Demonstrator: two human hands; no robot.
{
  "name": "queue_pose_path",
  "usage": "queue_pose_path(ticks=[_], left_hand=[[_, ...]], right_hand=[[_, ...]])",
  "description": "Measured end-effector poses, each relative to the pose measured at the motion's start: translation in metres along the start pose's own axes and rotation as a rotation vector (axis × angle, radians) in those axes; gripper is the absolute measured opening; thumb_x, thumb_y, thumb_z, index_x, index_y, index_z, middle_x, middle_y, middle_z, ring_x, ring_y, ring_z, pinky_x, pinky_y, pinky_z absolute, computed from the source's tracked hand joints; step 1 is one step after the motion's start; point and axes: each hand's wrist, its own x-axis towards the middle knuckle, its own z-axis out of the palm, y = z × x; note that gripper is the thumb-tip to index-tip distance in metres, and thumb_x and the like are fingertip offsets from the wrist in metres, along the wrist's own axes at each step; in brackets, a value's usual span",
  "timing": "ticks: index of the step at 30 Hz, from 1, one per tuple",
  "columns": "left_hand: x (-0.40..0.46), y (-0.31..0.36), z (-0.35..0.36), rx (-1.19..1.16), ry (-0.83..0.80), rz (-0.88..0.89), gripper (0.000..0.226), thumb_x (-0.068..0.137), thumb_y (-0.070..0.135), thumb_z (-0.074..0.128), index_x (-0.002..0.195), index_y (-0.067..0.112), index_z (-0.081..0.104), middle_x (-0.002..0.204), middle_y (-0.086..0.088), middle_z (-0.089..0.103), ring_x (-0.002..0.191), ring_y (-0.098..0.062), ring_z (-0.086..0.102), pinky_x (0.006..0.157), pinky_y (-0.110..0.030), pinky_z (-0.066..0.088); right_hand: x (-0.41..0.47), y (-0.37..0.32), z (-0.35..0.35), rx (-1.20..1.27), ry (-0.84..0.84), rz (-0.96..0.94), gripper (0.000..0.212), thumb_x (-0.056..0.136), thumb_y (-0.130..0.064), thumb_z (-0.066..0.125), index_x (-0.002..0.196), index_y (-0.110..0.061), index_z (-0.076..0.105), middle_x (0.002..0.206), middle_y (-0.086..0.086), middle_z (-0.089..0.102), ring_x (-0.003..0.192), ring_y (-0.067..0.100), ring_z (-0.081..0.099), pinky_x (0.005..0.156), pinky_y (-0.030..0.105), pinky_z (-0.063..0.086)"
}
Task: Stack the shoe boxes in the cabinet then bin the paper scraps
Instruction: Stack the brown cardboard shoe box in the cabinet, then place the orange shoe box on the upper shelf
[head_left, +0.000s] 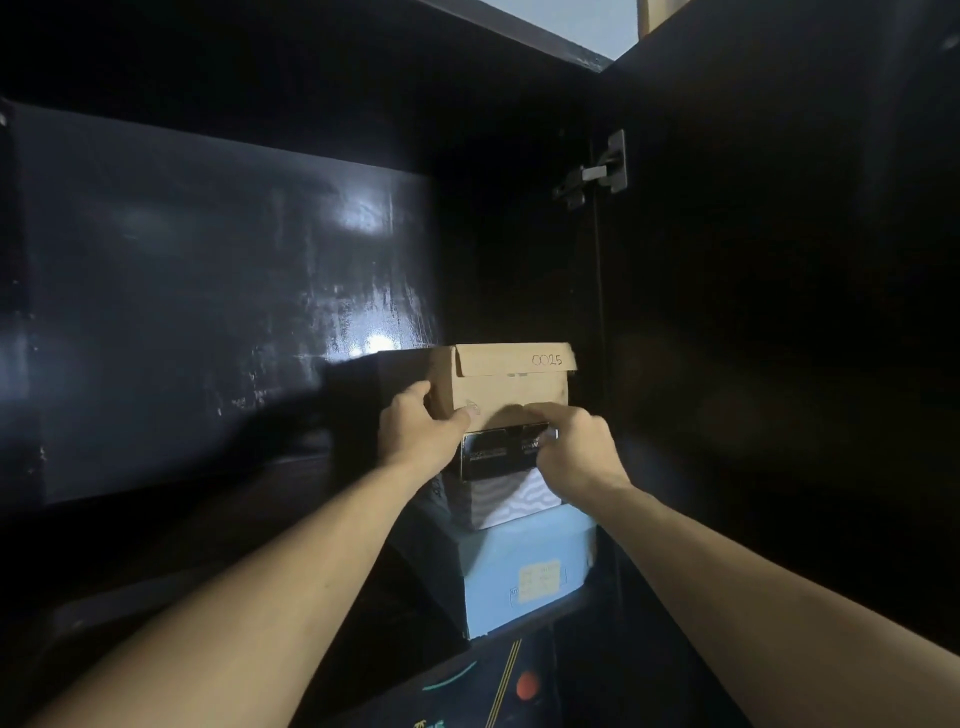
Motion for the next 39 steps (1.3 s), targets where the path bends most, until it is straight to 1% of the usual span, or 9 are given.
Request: queue_pose_path(ticks=[4, 9, 13, 16, 21, 24, 29, 33, 39], left_hand=[[-0.001, -0.003, 0.0, -0.032, -0.004, -0.004, 0.067, 0.077, 0.027, 0.078, 0.135, 0.004, 0.052, 0.132, -0.016, 0.059, 0.123, -0.025, 0.055, 0.097, -0.027, 0.042], [-0.007, -0.003, 0.002, -0.071, 0.02, -0.008, 0.042, 0.077, 0.022, 0.08, 0.11, 0.0, 0.067, 0.115, -0.014, 0.069, 0.09, -0.009, 0.055, 0.078, -0.019, 0.04], [-0.011, -0.002, 0.005, -0.098, 0.009, -0.046, 0.039, 0.077, 0.021, 0.08, 0.108, 0.001, 0.068, 0.11, -0.009, 0.07, 0.084, -0.004, 0.052, 0.075, -0.017, 0.039], [-0.019, -0.001, 0.004, -0.083, -0.031, -0.069, 0.046, 0.078, 0.02, 0.079, 0.118, 0.004, 0.065, 0.11, 0.0, 0.066, 0.088, -0.003, 0.05, 0.077, -0.017, 0.038], [-0.055, -0.015, -0.004, 0.003, -0.06, -0.139, 0.072, 0.072, 0.037, 0.082, 0.133, 0.009, 0.054, 0.132, -0.007, 0.058, 0.112, -0.016, 0.055, 0.089, -0.023, 0.042], [-0.086, -0.007, -0.02, 0.096, -0.188, -0.144, 0.07, 0.071, 0.039, 0.082, 0.129, 0.007, 0.056, 0.131, -0.007, 0.058, 0.114, -0.02, 0.056, 0.097, -0.03, 0.045], [-0.148, 0.03, -0.033, 0.097, -0.56, -0.131, 0.024, 0.078, 0.029, 0.079, 0.087, 0.013, 0.062, 0.095, 0.001, 0.058, 0.08, -0.009, 0.057, 0.071, -0.019, 0.046], [-0.212, 0.045, -0.019, 0.16, -0.763, -0.081, 0.067, 0.07, 0.047, 0.08, 0.123, 0.011, 0.062, 0.12, -0.003, 0.062, 0.109, -0.024, 0.062, 0.093, -0.036, 0.049], [-0.326, 0.077, 0.017, 0.108, -1.081, -0.04, 0.068, 0.067, 0.05, 0.082, 0.124, 0.017, 0.062, 0.109, -0.001, 0.066, 0.081, -0.016, 0.063, 0.067, -0.028, 0.055]], right_hand=[[0.006, 0.005, -0.003, -0.021, 0.054, -0.044, 0.056, 0.083, 0.009, 0.046, 0.131, -0.016, 0.058, 0.135, 0.003, 0.056, 0.114, 0.026, 0.056, 0.096, 0.037, 0.052], [0.007, 0.007, -0.001, -0.042, -0.039, -0.029, 0.064, 0.08, 0.01, 0.041, 0.134, -0.022, 0.054, 0.156, -0.001, 0.033, 0.121, 0.033, 0.055, 0.084, 0.048, 0.056], [0.013, 0.014, 0.0, -0.043, -0.072, -0.003, 0.071, 0.081, 0.008, 0.042, 0.144, -0.026, 0.044, 0.16, -0.006, 0.022, 0.122, 0.029, 0.056, 0.087, 0.044, 0.056], [0.009, 0.018, 0.0, -0.051, -0.056, -0.019, 0.065, 0.083, 0.007, 0.046, 0.142, -0.022, 0.046, 0.156, -0.004, 0.033, 0.124, 0.03, 0.053, 0.092, 0.043, 0.054], [-0.025, 0.028, -0.009, -0.064, -0.065, 0.008, 0.053, 0.086, -0.004, 0.054, 0.136, -0.02, 0.051, 0.134, 0.003, 0.057, 0.111, 0.028, 0.061, 0.094, 0.043, 0.053], [-0.059, 0.029, -0.033, -0.129, -0.108, 0.032, 0.046, 0.085, -0.017, 0.063, 0.131, -0.019, 0.057, 0.123, 0.006, 0.065, 0.11, 0.026, 0.063, 0.094, 0.037, 0.052], [-0.13, 0.029, -0.098, -0.304, -0.203, 0.063, 0.033, 0.083, -0.027, 0.07, 0.113, -0.016, 0.068, 0.101, 0.001, 0.067, 0.096, 0.02, 0.063, 0.081, 0.028, 0.049], [-0.198, 0.038, -0.158, -0.426, -0.31, 0.156, 0.038, 0.085, -0.032, 0.072, 0.117, -0.011, 0.069, 0.109, 0.003, 0.069, 0.101, 0.018, 0.064, 0.09, 0.026, 0.05], [-0.309, 0.074, -0.259, -0.65, -0.456, 0.486, 0.029, 0.083, -0.029, 0.072, 0.105, -0.011, 0.073, 0.082, 0.007, 0.073, 0.06, 0.014, 0.066, 0.059, 0.031, 0.061]])
